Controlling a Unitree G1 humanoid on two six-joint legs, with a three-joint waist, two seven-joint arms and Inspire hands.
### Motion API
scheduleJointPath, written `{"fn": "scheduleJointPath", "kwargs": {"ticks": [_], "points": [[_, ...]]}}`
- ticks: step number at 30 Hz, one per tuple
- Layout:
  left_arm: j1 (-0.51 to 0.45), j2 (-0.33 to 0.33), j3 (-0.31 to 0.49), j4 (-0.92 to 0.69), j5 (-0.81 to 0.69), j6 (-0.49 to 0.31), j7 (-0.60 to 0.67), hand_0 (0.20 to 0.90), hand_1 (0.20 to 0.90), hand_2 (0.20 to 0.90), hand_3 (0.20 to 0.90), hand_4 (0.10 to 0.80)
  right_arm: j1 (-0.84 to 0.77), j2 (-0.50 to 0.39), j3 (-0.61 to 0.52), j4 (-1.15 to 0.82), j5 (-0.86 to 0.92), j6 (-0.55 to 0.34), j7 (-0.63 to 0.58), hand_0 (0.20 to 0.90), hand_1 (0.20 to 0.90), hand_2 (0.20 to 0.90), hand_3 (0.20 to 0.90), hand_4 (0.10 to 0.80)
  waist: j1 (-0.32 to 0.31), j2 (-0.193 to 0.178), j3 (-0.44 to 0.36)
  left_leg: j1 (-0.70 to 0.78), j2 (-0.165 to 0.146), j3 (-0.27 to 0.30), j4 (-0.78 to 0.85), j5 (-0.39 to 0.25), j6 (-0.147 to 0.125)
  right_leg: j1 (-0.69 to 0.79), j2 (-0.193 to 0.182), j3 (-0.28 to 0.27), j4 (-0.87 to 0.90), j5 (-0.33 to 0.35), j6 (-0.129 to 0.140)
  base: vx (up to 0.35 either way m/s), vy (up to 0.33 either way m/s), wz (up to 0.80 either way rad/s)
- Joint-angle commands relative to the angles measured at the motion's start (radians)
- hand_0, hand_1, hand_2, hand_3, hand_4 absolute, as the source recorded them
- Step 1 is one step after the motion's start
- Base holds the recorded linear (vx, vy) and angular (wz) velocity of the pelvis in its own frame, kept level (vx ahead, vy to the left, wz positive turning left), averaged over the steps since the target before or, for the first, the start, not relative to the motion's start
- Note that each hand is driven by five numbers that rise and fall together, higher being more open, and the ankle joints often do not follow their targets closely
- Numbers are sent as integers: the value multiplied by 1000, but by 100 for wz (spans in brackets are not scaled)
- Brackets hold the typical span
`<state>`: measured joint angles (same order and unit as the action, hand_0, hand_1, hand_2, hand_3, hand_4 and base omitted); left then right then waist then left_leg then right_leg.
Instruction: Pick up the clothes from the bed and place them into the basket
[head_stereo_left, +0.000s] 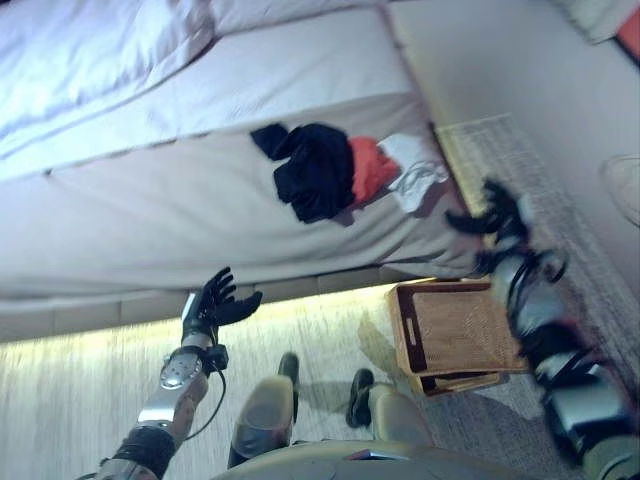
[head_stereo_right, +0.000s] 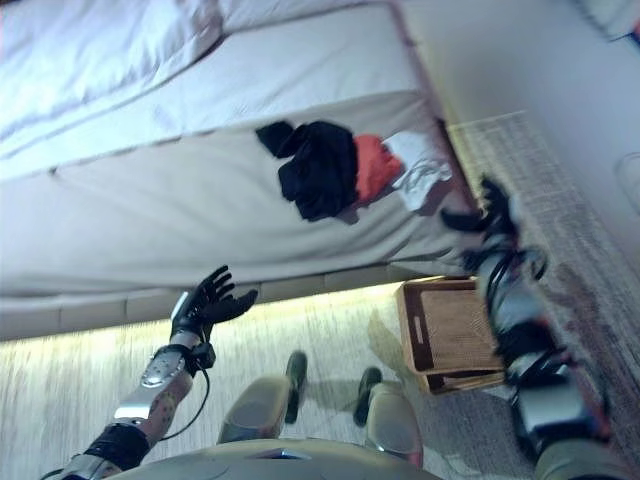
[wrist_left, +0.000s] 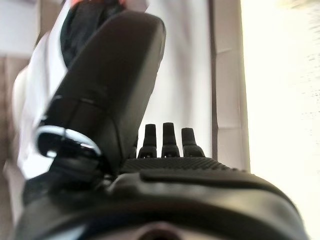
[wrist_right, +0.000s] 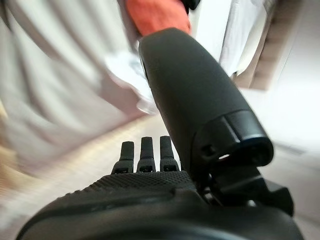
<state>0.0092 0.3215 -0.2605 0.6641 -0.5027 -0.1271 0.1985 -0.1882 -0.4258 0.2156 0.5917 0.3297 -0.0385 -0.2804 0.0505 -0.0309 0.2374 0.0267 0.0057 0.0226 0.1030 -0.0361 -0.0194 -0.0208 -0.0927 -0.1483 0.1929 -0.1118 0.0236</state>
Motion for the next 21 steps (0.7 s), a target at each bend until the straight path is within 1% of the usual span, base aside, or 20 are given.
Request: {"fn": "scheduleJointPath", "kwargs": {"ticks": [1, 2, 4, 6, 8, 11, 12, 13, 14, 15, 16, 17, 18, 19, 20, 21], "points": [[-28, -23, 54, 142, 122, -16, 9, 900, 900, 900, 900, 800, 15, 5, -12, -32, 84, -141, 62, 900, 900, 900, 900, 800, -39, 7, -98, -6, 33, 26, -59, -24, -1, 44, -4, 6, -145, 82, 34, -9, -20, -29], [-42, -30, 66, 203, 132, -17, 6, 900, 900, 900, 900, 800, 29, 31, -15, -15, 118, -141, 76, 900, 900, 900, 900, 800, -47, 8, -105, 6, 35, 30, -82, -18, -2, 50, -3, 11, -160, 87, 38, -8, -41, -25], [-74, -41, 87, 305, 123, 11, 12, 900, 900, 900, 900, 800, 68, 90, -18, 16, 185, -138, 103, 900, 900, 900, 900, 800, -64, 9, -121, 18, 34, 28, -111, -12, -5, 60, 3, 21, -185, 90, 41, -17, -69, -20], [-92, -50, 109, 405, 126, -4, -3, 900, 900, 900, 900, 800, 82, 127, -20, 59, 228, -140, 128, 900, 900, 900, 900, 800, -78, 8, -129, 28, 32, 36, -99, -29, 1, 61, 3, 28, -178, 82, 41, 4, -67, -8], [-94, -54, 116, 450, 130, -25, -5, 900, 900, 900, 900, 800, 94, 144, -20, 83, 232, -135, 156, 900, 900, 900, 900, 800, -88, 5, -132, 34, 33, 48, -79, -44, 5, 64, 6, 39, -160, 70, 39, 54, -86, -9], [-91, -52, 127, 455, 111, -44, -22, 900, 900, 900, 900, 800, 101, 147, -10, 97, 213, -118, 198, 900, 900, 900, 900, 800, -93, -6, -130, 30, 35, 55, -15, -78, 9, 69, 17, 53, -132, 46, 23, 70, -134, -16], [-89, -50, 133, 452, 107, -51, -25, 900, 900, 900, 900, 800, 100, 145, -5, 99, 199, -112, 207, 900, 900, 900, 900, 800, -93, -14, -128, 23, 39, 57, 31, -96, 8, 71, 21, 58, -123, 37, 14, 50, -137, -9], [-88, -50, 135, 450, 104, -56, -25, 900, 900, 900, 900, 800, 99, 144, -3, 99, 192, -109, 210, 900, 900, 900, 900, 800, -93, -18, -126, 19, 41, 58, 53, -103, 7, 71, 23, 59, -119, 35, 10, 52, -161, -3], [-84, -51, 141, 446, 92, -66, -24, 900, 900, 900, 900, 800, 97, 139, 3, 96, 172, -99, 218, 900, 900, 900, 900, 800, -92, -29, -120, 6, 48, 60, 112, -107, 4, 74, 25, 62, -114, 31, -1, 66, -216, -8], [-74, -56, 157, 429, 63, -85, -20, 900, 900, 900, 900, 800, 94, 130, 16, 87, 152, -90, 227, 900, 900, 900, 900, 800, -87, -47, -107, -25, 65, 52, 218, -86, 1, 80, 34, 65, -110, 28, -21, 73, -246, -17], [-67, -60, 166, 423, 53, -95, -21, 900, 900, 900, 900, 800, 94, 125, 25, 80, 146, -85, 229, 900, 900, 900, 900, 800, -84, -55, -100, -57, 79, 44, 301, -53, 1, 81, 42, 70, -107, 26, -37, 59, -215, -20], [-62, -61, 172, 419, 49, -101, -24, 900, 900, 900, 900, 800, 94, 122, 28, 77, 140, -82, 230, 900, 900, 900, 900, 800, -80, -59, -95, -86, 83, 38, 371, -33, 3, 81, 43, 71, -102, 26, -46, 50, -165, -25], [-49, -62, 188, 411, 45, -112, -36, 900, 900, 900, 900, 800, 95, 114, 36, 70, 124, -74, 236, 900, 900, 900, 900, 800, -71, -63, -83, -160, 84, 19, 496, 5, 9, 81, 52, 72, -89, 24, -63, 103, -144, -31], [-40, -59, 204, 403, 46, -113, -58, 900, 900, 900, 900, 800, 96, 107, 46, 76, 112, -65, 229, 900, 900, 900, 900, 800, -59, -58, -67, -230, 70, 7, 558, 24, 17, 90, 64, 80, -72, 19, -71, 147, -77, -38], [-39, -58, 205, 399, 48, -110, -66, 900, 900, 900, 900, 800, 93, 105, 50, 85, 114, -60, 223, 900, 900, 900, 900, 800, -46, -47, -54, -249, 43, -1, 515, 26, 15, 106, 73, 88, -66, 10, -64, 193, 35, -33], [-37, -56, 203, 391, 45, -107, -76, 900, 900, 900, 900, 800, 85, 106, 55, 92, 121, -59, 215, 900, 900, 900, 900, 800, -31, -34, -46, -268, 15, -7, 426, 52, 5, 122, 86, 97, -64, -3, -53, 198, 109, -24]]}}
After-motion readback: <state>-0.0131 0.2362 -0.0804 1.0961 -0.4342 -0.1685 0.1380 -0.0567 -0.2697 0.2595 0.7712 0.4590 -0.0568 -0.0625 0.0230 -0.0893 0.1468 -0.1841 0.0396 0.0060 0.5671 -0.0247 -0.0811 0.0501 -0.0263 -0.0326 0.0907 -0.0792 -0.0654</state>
